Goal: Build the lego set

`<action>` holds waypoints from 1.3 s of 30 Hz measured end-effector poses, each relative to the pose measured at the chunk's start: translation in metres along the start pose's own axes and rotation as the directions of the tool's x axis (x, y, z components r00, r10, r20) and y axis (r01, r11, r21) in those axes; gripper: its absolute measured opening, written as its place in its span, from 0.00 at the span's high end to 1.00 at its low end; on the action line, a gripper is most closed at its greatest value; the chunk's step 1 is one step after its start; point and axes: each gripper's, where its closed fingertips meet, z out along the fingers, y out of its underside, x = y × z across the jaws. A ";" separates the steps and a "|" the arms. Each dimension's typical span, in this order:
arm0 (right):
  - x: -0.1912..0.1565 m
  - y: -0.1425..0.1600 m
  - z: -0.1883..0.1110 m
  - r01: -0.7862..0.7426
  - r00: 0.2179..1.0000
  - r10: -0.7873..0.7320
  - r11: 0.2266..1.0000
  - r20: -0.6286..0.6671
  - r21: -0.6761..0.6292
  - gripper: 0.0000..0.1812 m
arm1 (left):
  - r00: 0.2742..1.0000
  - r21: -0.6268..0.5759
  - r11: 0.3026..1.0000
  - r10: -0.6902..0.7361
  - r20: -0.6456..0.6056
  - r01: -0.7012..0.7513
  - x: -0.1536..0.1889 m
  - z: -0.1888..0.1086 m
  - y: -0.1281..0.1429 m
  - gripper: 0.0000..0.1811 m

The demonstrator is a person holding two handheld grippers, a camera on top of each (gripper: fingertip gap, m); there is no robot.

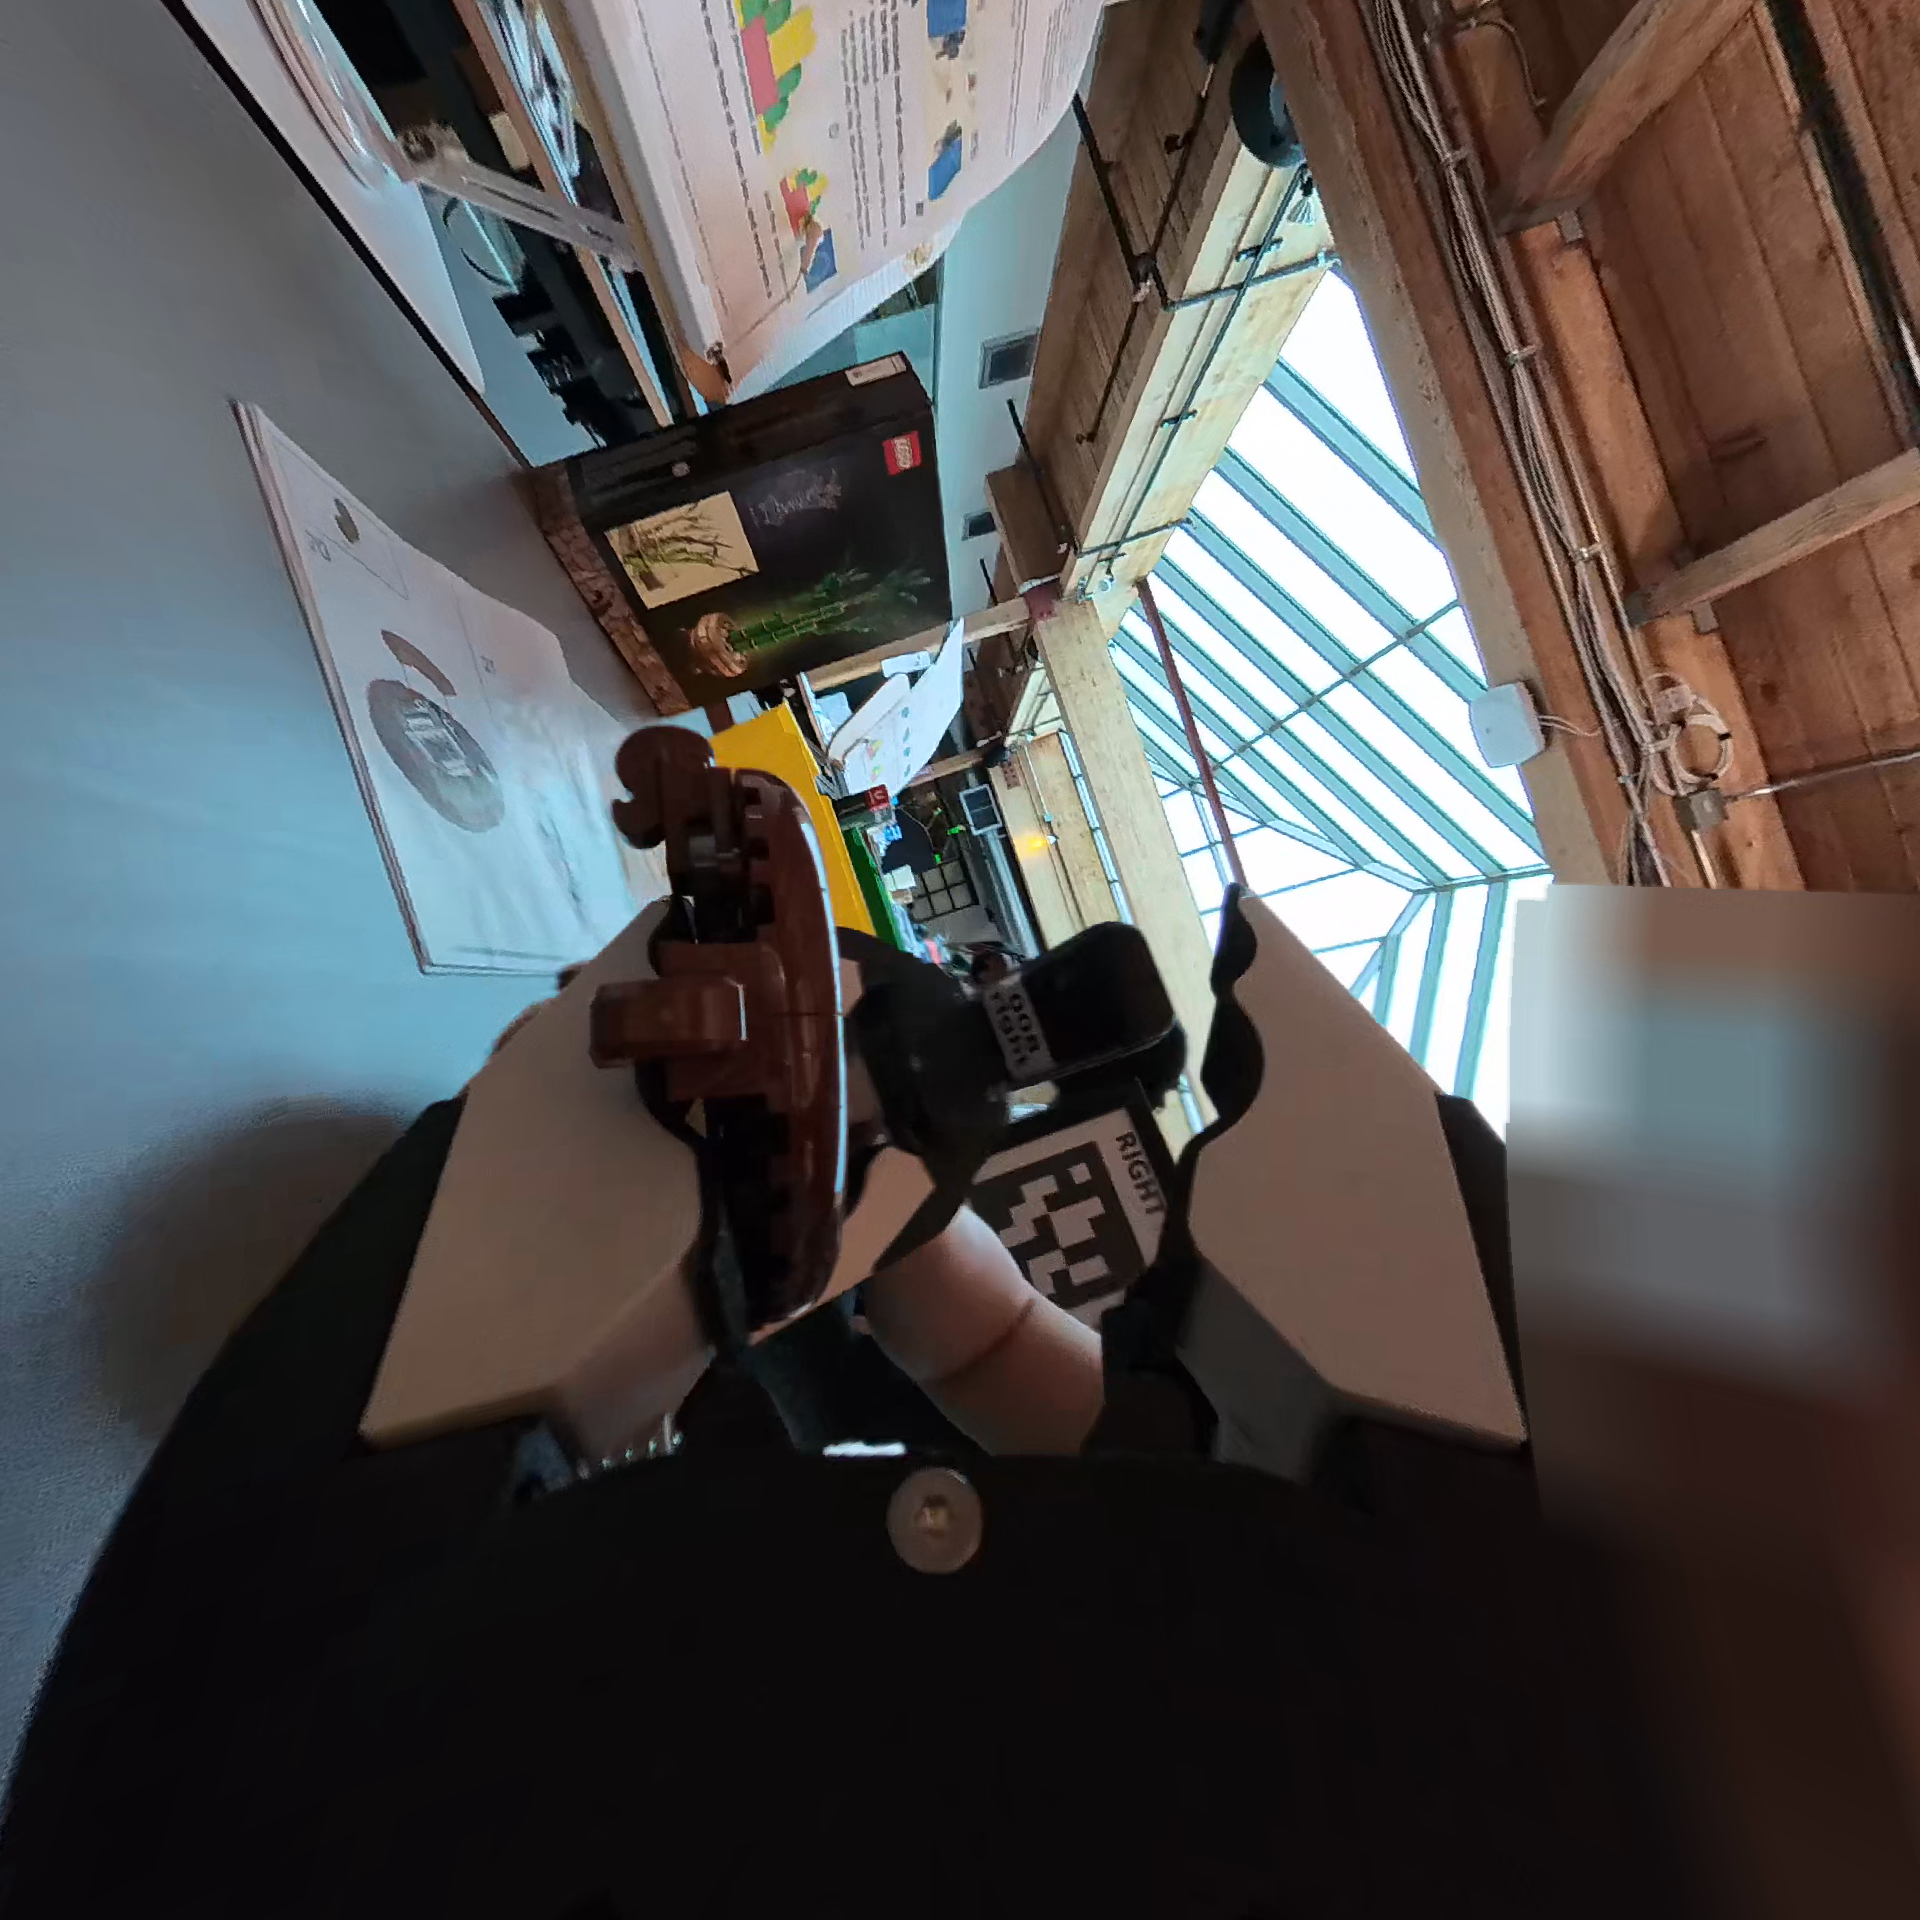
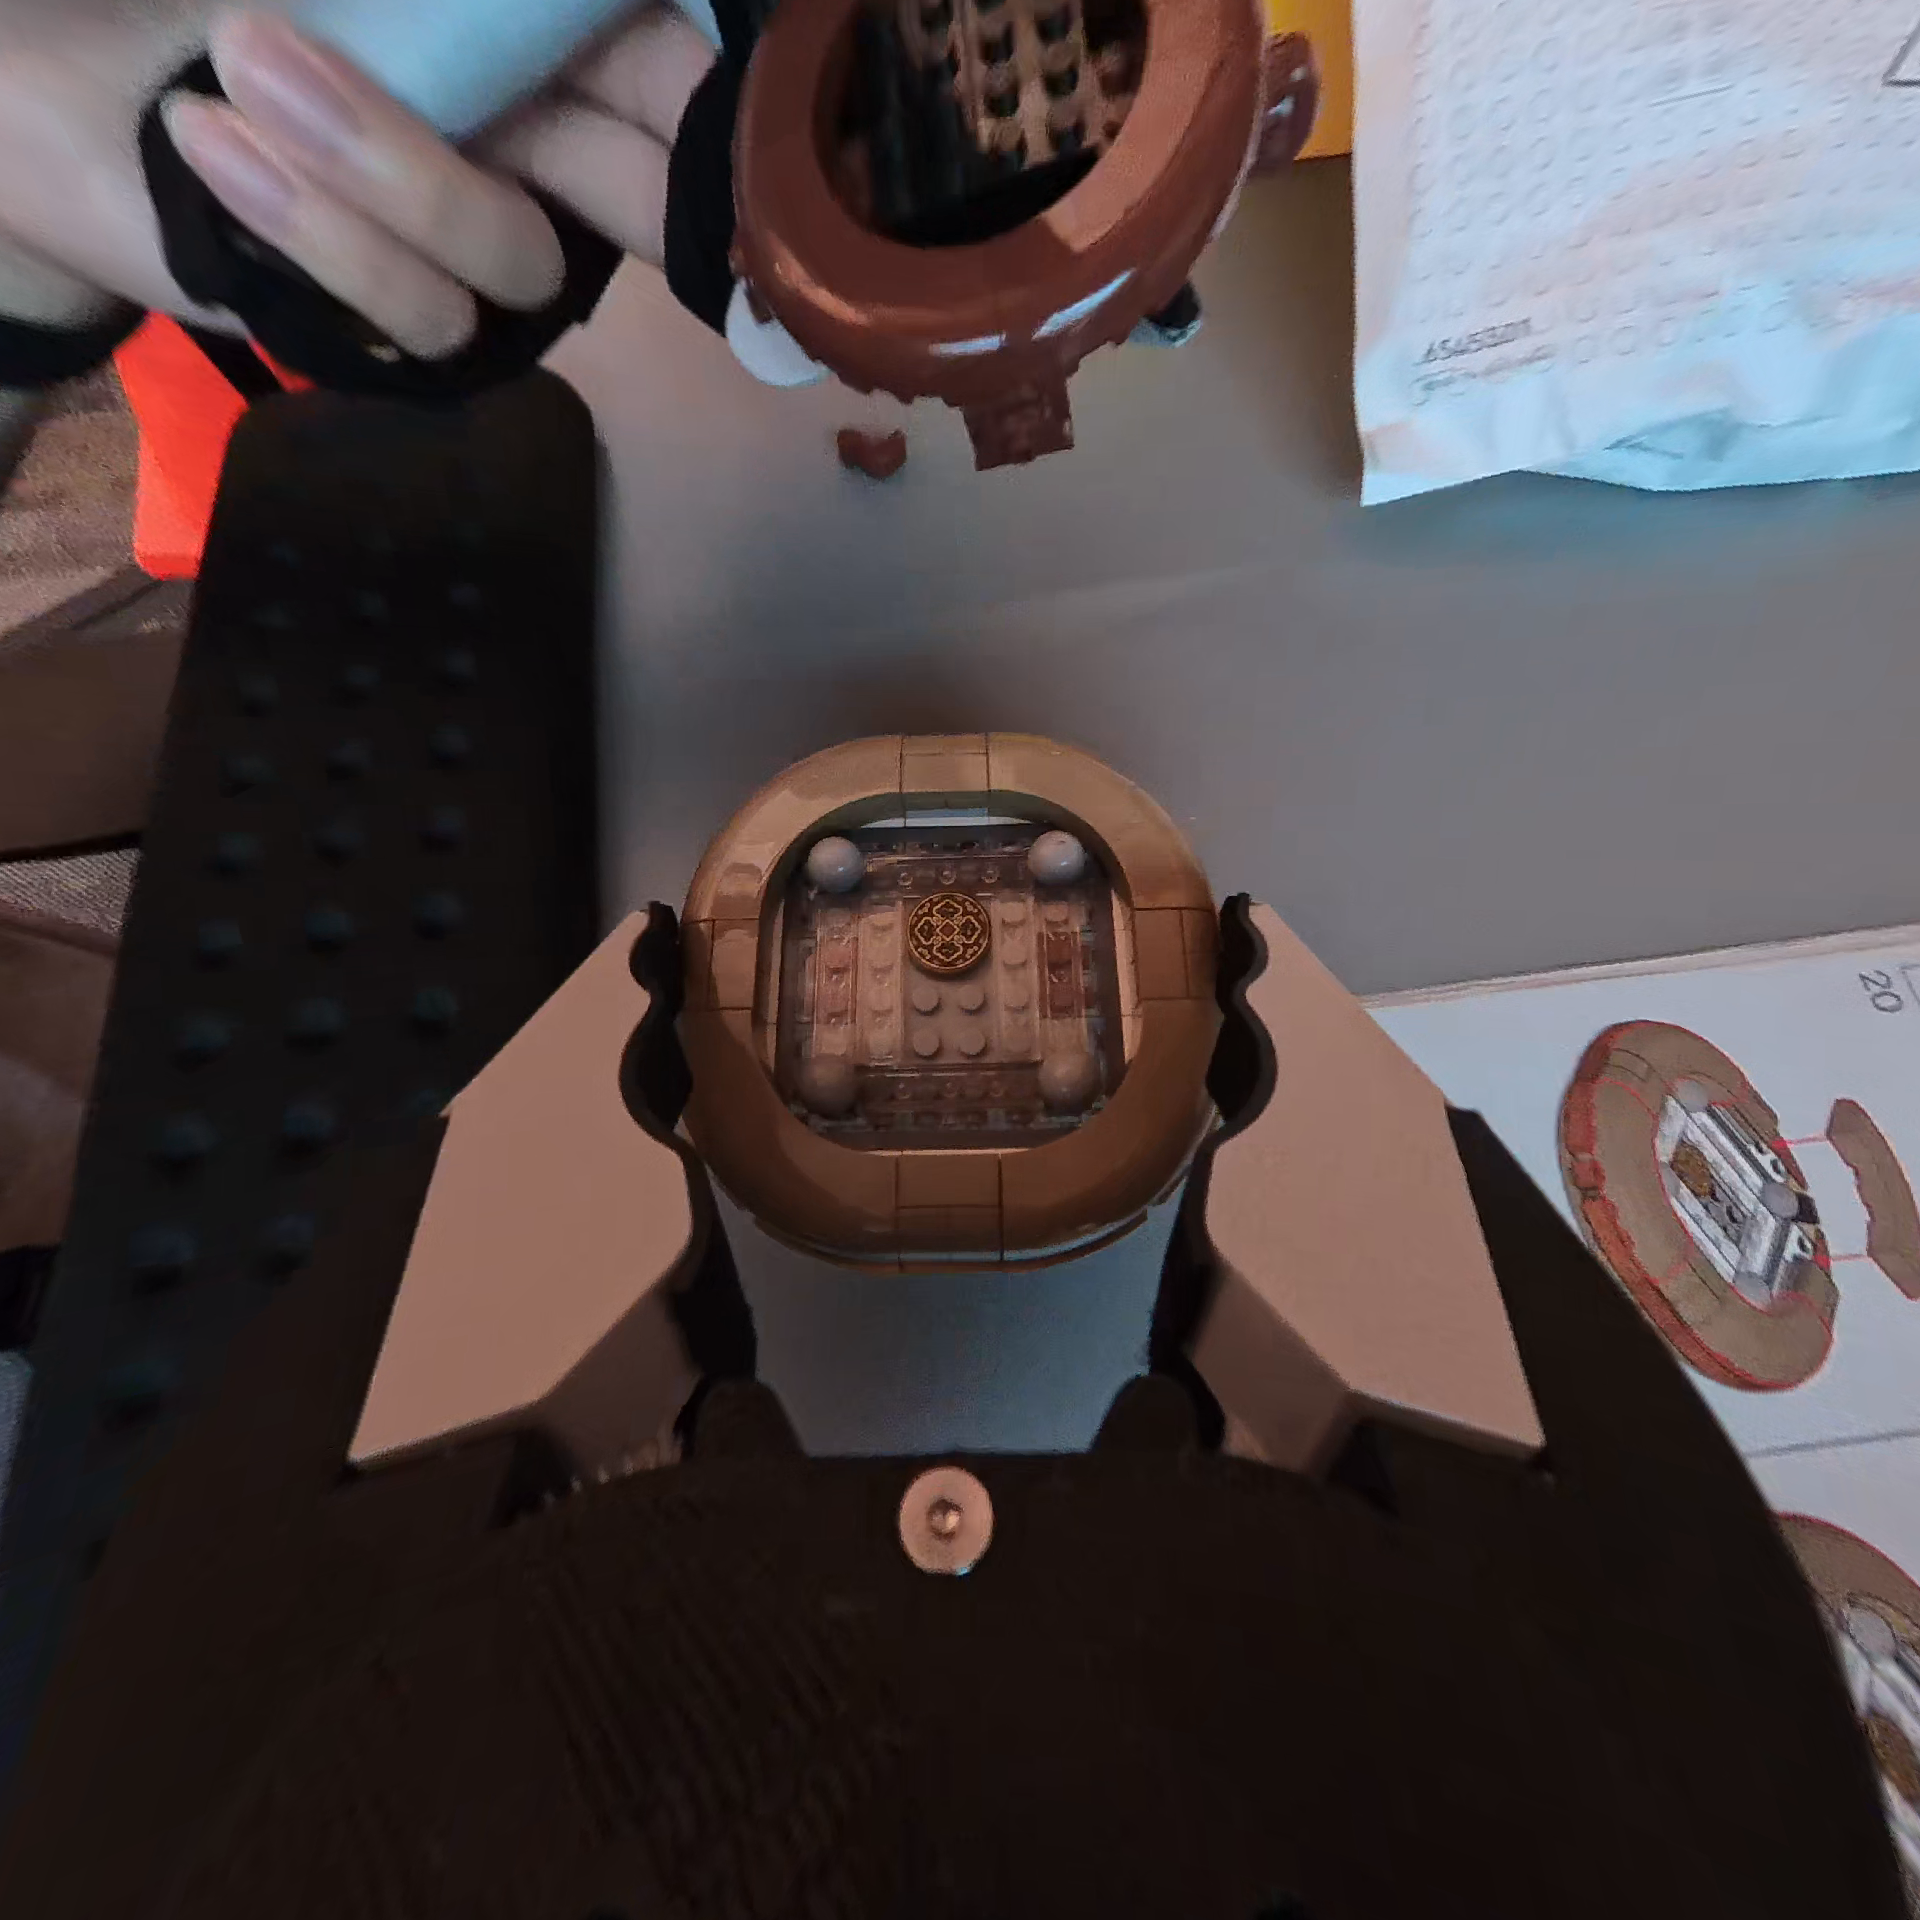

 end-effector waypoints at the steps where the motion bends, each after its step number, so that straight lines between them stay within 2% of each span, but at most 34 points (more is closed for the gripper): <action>1: -0.002 0.002 0.004 0.018 1.000 -0.018 1.000 0.004 -0.007 0.44 | 1.000 -0.009 1.000 -0.023 -0.011 0.023 0.001 0.001 0.002 0.46; 8: -0.006 0.011 0.026 0.078 0.996 -0.078 0.997 0.036 -0.024 0.43 | 0.995 -0.065 0.994 -0.089 -0.053 0.085 0.010 0.008 0.012 0.45; 14: -0.014 0.008 0.027 0.070 0.992 -0.074 0.997 0.099 0.043 0.41 | 0.990 -0.123 0.985 -0.126 -0.071 0.117 0.015 0.019 0.021 0.45; 15: -0.011 0.005 0.024 0.079 0.993 -0.085 0.995 0.082 0.067 0.35 | 0.989 -0.132 0.985 -0.126 -0.072 0.116 0.016 0.020 0.022 0.45; 16: -0.007 0.000 0.016 0.092 0.994 -0.097 0.992 0.055 0.086 0.34 | 0.989 -0.137 0.984 -0.126 -0.070 0.116 0.016 0.022 0.024 0.45; 18: -0.008 -0.026 -0.011 0.153 0.986 -0.162 0.966 0.029 0.208 0.34 | 0.990 -0.157 0.981 -0.125 -0.059 0.114 0.016 0.026 0.029 0.44; 20: -0.010 -0.056 -0.042 0.281 0.959 -0.281 0.910 -0.044 0.305 0.35 | 0.992 -0.207 0.972 -0.118 -0.038 0.108 0.014 0.033 0.039 0.43; 23: -0.006 -0.070 -0.055 0.389 0.920 -0.386 0.888 -0.062 0.244 0.39 | 0.994 -0.301 0.948 -0.112 -0.022 0.100 0.013 0.048 0.060 0.42; 25: -0.007 -0.064 -0.050 0.371 0.924 -0.382 0.910 0.024 0.183 0.46 | 0.991 -0.342 0.933 -0.127 -0.032 0.108 0.013 0.059 0.071 0.42; 31: -0.003 -0.051 -0.047 0.364 0.928 -0.370 0.924 0.038 0.115 0.54 | 0.990 -0.374 0.919 -0.142 -0.024 0.123 0.009 0.077 0.090 0.42; 39: 0.000 -0.036 -0.056 0.364 0.930 -0.366 0.928 0.011 0.079 0.53 | 0.987 -0.413 0.900 -0.162 -0.018 0.141 0.005 0.088 0.101 0.43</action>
